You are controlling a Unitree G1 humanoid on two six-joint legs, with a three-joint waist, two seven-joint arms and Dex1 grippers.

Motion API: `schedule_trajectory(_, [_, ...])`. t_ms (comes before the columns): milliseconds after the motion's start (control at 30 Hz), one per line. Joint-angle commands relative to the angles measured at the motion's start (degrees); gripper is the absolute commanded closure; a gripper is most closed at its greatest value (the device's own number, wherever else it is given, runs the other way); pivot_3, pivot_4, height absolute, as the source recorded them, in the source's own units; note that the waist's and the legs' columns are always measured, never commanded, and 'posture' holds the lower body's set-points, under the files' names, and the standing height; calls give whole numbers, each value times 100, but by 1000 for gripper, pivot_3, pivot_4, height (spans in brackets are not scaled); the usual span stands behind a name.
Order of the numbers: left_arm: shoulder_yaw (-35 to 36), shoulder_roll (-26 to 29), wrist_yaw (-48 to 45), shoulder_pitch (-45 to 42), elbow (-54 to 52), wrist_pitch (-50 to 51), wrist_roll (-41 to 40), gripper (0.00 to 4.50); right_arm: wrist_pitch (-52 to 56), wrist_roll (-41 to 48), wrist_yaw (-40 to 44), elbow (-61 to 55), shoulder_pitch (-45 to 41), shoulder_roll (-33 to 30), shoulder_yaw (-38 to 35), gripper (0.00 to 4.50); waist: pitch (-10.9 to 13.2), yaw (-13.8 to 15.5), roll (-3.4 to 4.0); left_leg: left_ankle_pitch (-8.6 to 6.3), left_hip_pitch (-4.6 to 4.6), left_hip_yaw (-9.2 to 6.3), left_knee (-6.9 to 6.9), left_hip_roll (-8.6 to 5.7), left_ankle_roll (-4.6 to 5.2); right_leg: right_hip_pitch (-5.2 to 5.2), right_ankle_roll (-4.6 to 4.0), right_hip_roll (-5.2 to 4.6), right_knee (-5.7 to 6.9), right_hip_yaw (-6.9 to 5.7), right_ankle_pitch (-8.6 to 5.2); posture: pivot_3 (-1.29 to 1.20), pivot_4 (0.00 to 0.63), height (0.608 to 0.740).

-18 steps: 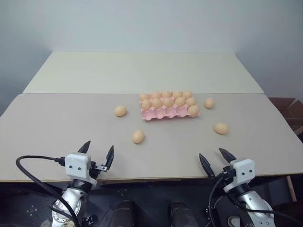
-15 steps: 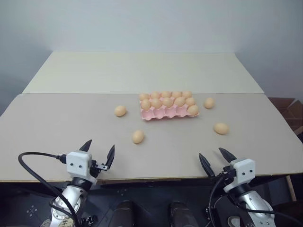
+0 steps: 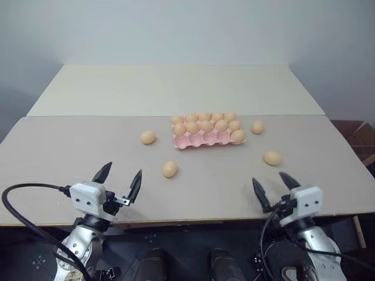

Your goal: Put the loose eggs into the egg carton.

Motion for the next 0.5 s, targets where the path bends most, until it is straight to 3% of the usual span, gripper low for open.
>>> schedule_trajectory(33, [-62, 401, -430, -280, -228, 382, -428, 9, 347, 63, -135, -293, -155, -93, -153, 0, -2, 18, 3, 2, 0, -1, 0, 0, 3, 1, 0, 3, 3, -2, 0, 0, 150, 740])
schedule_trajectory(167, [-176, 1004, -978, -752, -165, 934, -860, 9, 1028, 28, -178, -728, -217, -447, -283, 0, -2, 19, 4, 3, -4, -3, -1, -4, 5, -2, 32, 3, 7, -2, 12, 0, 150, 740])
schedule_trajectory(267, [-406, 1319, -1326, -1025, 19, 984, -703, 9, 1527, 457, -69, -1047, -234, -670, -532, 0, -2, 10, 4, 3, -4, -2, -1, -4, 5, 0, 33, 3, 6, -2, 12, 0, 150, 740])
schedule_trajectory(500, [-680, 1303, -1554, -1501, 379, 1093, -704, 9, 2347, 564, 169, -1139, -503, -1372, -650, 0, -2, -6, 4, 4, 3, -3, -1, -3, 6, 4, 33, 7, 7, -2, 13, 0, 150, 740])
